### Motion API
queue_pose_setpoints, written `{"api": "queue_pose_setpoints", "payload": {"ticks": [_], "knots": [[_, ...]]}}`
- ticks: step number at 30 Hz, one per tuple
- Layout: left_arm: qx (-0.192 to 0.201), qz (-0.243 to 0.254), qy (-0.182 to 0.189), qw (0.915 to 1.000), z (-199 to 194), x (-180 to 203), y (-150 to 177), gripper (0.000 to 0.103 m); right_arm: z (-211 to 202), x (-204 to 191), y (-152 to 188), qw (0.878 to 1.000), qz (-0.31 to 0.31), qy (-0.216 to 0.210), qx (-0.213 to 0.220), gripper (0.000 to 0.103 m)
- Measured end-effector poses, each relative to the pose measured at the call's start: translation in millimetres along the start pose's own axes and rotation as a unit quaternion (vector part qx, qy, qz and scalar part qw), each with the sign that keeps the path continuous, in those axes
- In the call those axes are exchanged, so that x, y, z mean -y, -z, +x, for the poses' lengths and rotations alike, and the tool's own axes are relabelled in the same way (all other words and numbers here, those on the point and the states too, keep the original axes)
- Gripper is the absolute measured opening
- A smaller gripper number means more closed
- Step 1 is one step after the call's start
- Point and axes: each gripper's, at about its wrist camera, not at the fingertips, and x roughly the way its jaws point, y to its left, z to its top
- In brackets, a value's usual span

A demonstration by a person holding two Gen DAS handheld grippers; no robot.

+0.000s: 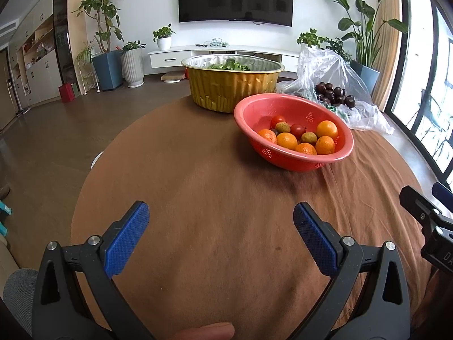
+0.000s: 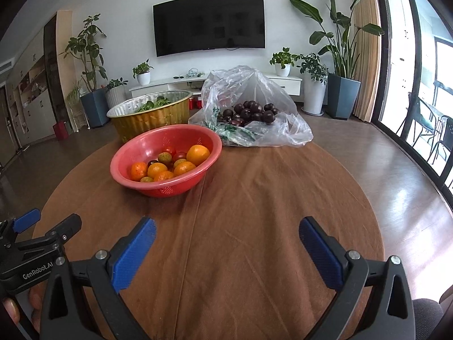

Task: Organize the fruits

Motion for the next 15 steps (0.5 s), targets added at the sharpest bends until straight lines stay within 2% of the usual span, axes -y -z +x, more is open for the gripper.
{"api": "queue_pose_setpoints", "payload": {"ticks": [15], "knots": [[-0.008, 0.012, 0.000, 0.9999, 8.0, 4.8, 2.8, 0.103, 1.3, 0.7, 3.7, 1.000, 0.001, 0.001, -0.012, 0.103]]}}
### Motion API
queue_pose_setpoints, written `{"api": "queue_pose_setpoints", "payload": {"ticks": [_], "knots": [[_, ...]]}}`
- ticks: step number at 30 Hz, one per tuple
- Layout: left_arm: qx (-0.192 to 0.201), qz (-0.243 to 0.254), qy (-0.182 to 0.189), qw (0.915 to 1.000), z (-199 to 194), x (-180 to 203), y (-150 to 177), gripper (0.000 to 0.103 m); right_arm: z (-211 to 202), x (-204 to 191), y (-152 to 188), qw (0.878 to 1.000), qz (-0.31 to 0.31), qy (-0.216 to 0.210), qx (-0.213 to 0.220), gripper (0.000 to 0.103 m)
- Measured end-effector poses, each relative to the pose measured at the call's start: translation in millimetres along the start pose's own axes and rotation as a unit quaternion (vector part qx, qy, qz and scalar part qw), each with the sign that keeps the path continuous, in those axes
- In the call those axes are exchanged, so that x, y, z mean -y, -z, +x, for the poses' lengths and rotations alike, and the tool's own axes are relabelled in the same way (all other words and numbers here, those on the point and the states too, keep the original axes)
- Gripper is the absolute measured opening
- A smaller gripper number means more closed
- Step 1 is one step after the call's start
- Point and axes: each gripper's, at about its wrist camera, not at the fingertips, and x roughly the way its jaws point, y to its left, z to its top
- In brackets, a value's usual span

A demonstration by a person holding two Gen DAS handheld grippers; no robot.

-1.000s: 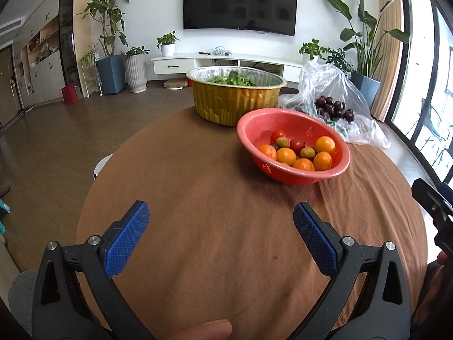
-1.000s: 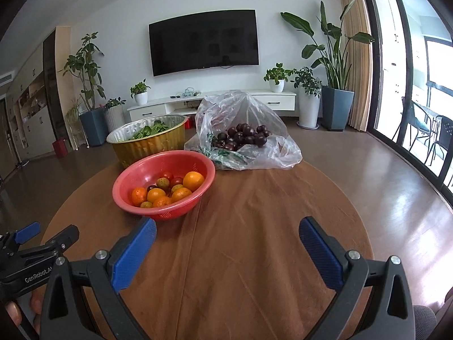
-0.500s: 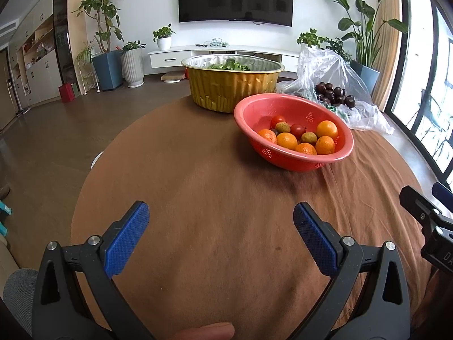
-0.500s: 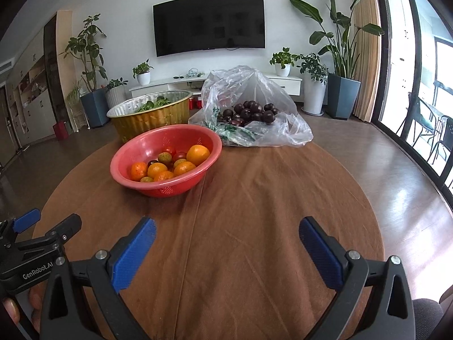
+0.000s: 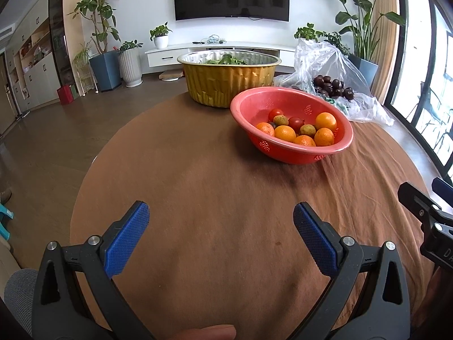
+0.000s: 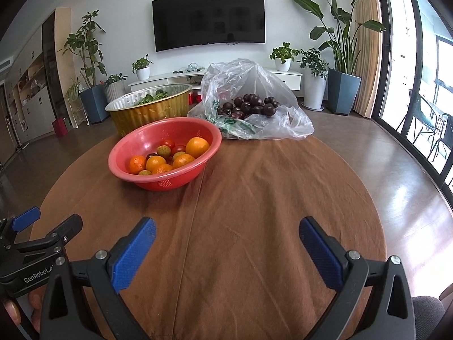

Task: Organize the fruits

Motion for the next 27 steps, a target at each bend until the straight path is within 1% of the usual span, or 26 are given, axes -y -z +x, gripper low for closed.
{"api": "queue_pose_setpoints", "payload": {"ticks": [27], "knots": [[-0.003, 0.003, 0.000, 1.0000, 2.7, 2.1, 2.1, 0.103, 2.2, -0.1, 2.4, 1.000, 0.001, 0.001, -0.005, 0.103]]}}
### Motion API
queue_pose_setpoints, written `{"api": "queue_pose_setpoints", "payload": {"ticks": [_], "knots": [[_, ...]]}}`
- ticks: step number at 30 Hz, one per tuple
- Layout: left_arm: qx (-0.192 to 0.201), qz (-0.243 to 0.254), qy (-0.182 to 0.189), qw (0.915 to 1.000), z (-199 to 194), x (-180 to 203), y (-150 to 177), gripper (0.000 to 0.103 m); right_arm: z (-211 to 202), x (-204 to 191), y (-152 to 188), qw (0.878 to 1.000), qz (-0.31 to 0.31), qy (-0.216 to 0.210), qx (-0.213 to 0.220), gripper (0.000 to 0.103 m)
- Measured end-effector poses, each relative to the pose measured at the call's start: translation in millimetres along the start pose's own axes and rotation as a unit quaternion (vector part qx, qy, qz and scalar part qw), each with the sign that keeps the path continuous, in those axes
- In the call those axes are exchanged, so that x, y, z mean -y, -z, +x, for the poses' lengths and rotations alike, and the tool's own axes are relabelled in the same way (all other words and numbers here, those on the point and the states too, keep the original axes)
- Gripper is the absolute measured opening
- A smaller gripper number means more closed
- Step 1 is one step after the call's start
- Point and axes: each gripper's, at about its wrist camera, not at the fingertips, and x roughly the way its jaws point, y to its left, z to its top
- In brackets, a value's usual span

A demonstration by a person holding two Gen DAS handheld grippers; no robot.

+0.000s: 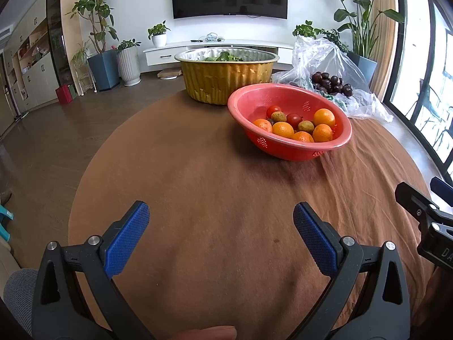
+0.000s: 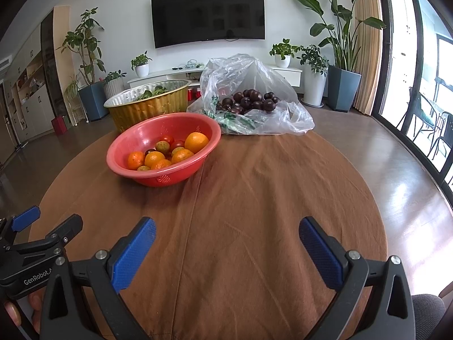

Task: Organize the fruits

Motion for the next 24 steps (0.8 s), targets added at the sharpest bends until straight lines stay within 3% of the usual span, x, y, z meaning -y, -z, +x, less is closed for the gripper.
{"api": "queue_pose_setpoints", "payload": {"ticks": [24], "knots": [[-0.008, 0.002, 0.005, 1.0000, 3.2, 1.2, 4.1, 0.103, -1.2, 0.2, 1.1, 1.000, 0.001, 0.000, -0.004, 0.103]]}}
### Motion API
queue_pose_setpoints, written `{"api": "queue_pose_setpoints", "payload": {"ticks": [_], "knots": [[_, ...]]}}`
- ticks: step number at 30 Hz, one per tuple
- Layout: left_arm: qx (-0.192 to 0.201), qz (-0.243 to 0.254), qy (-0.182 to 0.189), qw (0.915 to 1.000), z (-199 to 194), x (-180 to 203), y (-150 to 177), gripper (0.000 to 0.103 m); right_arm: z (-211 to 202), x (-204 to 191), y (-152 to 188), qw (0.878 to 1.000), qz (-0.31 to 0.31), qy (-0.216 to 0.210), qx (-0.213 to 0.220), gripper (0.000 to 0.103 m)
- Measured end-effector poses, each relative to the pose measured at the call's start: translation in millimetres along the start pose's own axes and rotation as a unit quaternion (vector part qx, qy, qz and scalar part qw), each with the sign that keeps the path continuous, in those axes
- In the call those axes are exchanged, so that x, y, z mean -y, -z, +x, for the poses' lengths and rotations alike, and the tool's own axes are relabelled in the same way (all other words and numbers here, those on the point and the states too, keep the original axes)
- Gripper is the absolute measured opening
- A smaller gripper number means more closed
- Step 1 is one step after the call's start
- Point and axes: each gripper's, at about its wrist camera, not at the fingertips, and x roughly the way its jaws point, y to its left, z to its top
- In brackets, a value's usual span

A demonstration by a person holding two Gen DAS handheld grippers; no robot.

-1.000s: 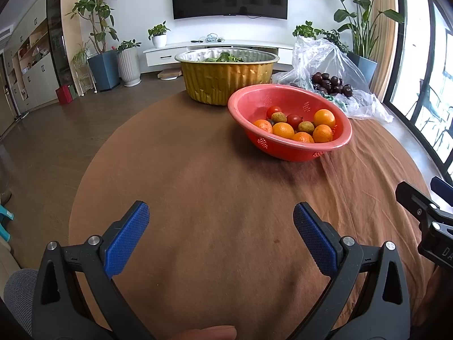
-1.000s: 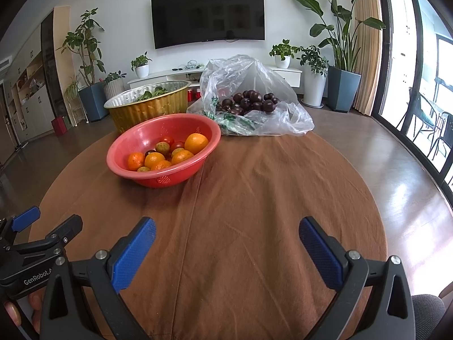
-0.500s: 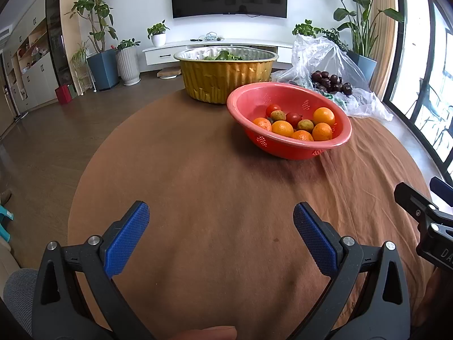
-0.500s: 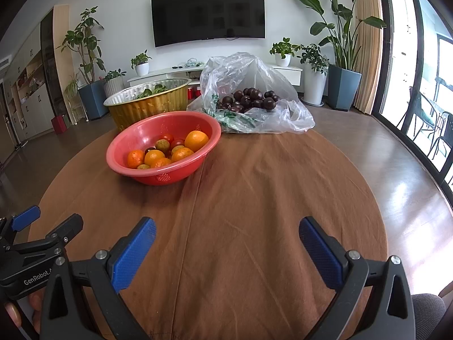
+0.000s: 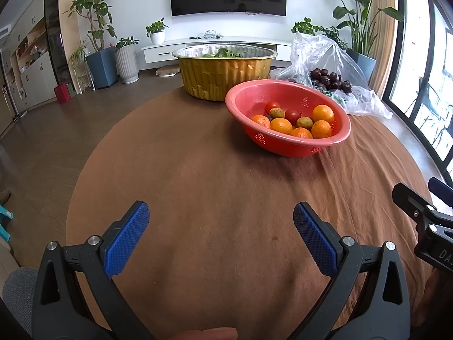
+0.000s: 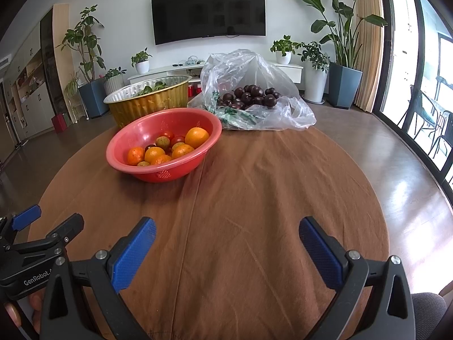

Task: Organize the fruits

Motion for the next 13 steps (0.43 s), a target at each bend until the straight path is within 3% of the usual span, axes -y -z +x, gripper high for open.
{"api": "queue_pose_setpoints", "payload": {"ticks": [13], "knots": [[-0.001, 0.001, -0.011, 0.9999, -1, -3, -1, 0.103, -12, 2, 14, 1.000, 0.009, -0.004, -0.014, 0.103]]}}
